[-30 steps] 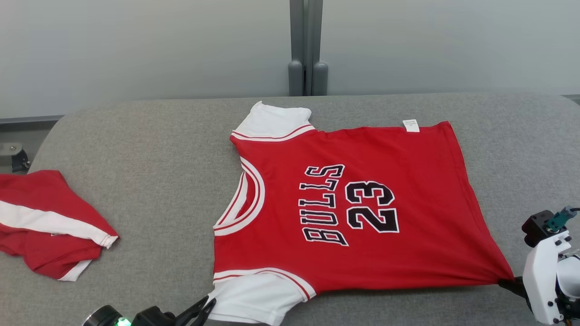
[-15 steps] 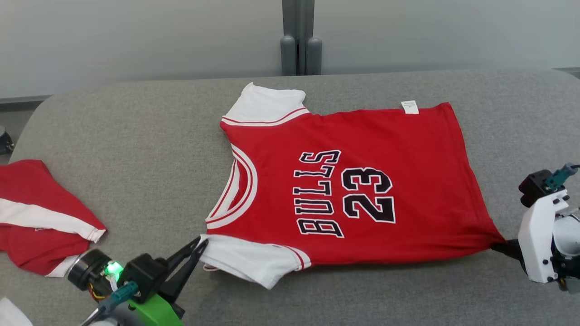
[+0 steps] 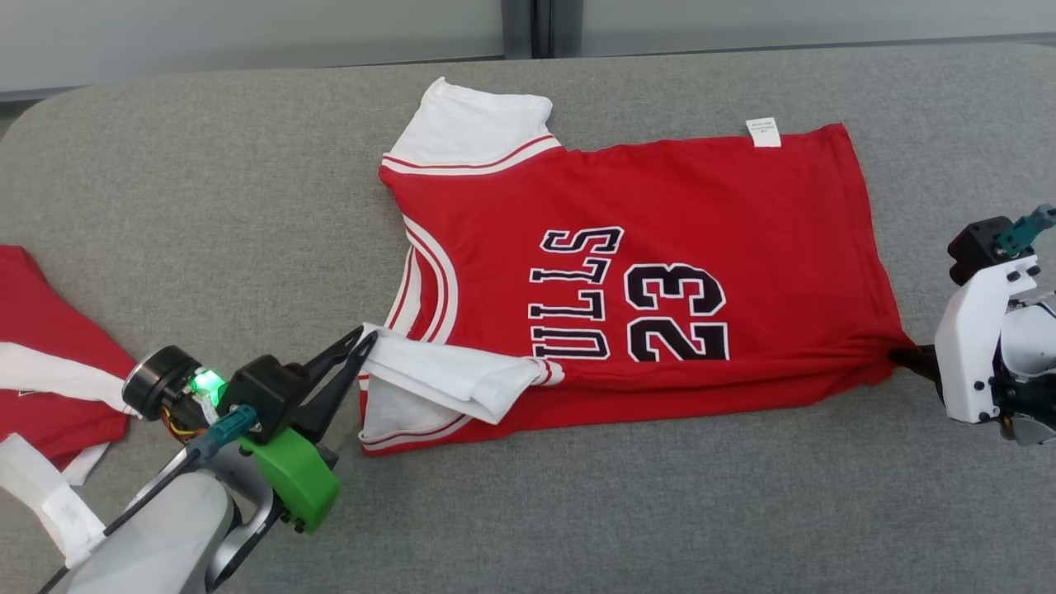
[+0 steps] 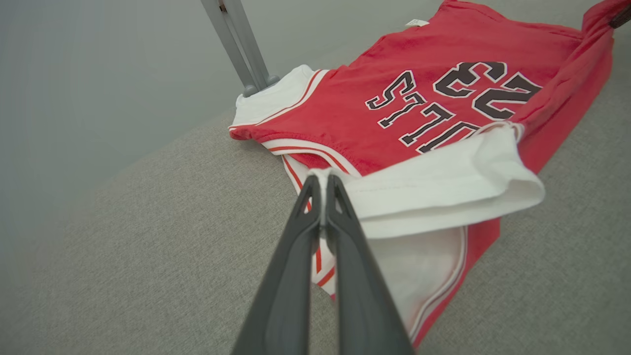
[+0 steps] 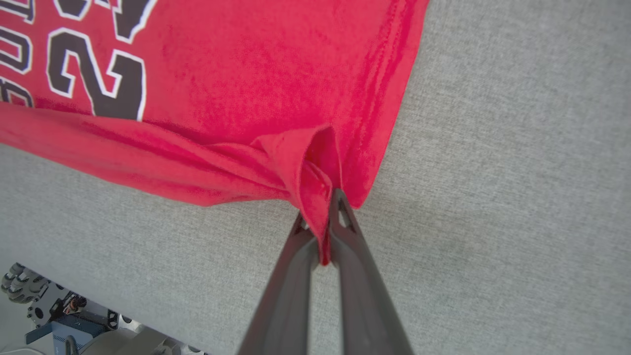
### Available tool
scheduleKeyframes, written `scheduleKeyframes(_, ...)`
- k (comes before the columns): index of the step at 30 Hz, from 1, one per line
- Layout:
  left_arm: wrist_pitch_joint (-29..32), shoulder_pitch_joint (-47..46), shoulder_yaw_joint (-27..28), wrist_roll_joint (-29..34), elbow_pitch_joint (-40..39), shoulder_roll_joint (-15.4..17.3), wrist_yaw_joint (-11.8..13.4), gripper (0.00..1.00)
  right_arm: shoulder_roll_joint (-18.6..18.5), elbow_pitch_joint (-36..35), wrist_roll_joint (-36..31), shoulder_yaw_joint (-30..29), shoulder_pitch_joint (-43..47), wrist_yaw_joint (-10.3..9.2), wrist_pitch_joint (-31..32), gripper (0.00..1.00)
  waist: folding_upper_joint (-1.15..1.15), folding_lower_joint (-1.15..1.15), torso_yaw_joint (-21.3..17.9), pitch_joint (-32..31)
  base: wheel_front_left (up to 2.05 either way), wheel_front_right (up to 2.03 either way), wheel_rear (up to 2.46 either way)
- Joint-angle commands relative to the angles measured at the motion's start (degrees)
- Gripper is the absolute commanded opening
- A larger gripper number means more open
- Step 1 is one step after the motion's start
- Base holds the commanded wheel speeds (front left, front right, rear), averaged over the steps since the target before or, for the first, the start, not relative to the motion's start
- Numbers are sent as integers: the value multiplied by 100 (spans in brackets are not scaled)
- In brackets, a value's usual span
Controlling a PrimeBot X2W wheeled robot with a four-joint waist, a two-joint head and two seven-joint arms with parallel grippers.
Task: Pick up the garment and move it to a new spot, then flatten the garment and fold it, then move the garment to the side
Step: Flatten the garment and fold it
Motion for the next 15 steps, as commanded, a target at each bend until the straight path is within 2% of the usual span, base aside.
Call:
scheduleKeyframes(1,-56,-134,-28,-27,80,-45,-9,0,41,50,-66,-63,-46,-10,30,0,0,0,11,83,0,0,0)
scheduleKeyframes(10,-292,-670,-181,-181,722,-392,-45,0,313,141,-408,-271,-195,-10,-125,0,0,0,46,184,0,0,0)
scheduleKeyframes(11,-315,-727,-199,-176,790,-418,-48,0,326,99,-479,-282,-235,-10,-218,6,0,0,48,193,0,0,0)
scheduleKeyframes(12,-320,-800,-220,-170,890,-447,-41,0,339,150,-561,-350,-276,-10,-340,100,0,0,49,201,0,0,0)
scheduleKeyframes(13,-334,-853,-226,-154,978,-469,-37,47,356,174,-638,-350,-280,-10,-408,100,0,0,49,207,0,0,0)
scheduleKeyframes(14,-355,-921,-224,-135,1089,-520,-24,100,392,172,-702,-326,-294,-9,-461,100,0,0,45,212,0,0,0)
scheduleKeyframes(15,-377,-969,-201,-125,1174,-562,21,100,406,173,-776,-331,-341,-9,-559,100,0,0,39,215,0,0,0)
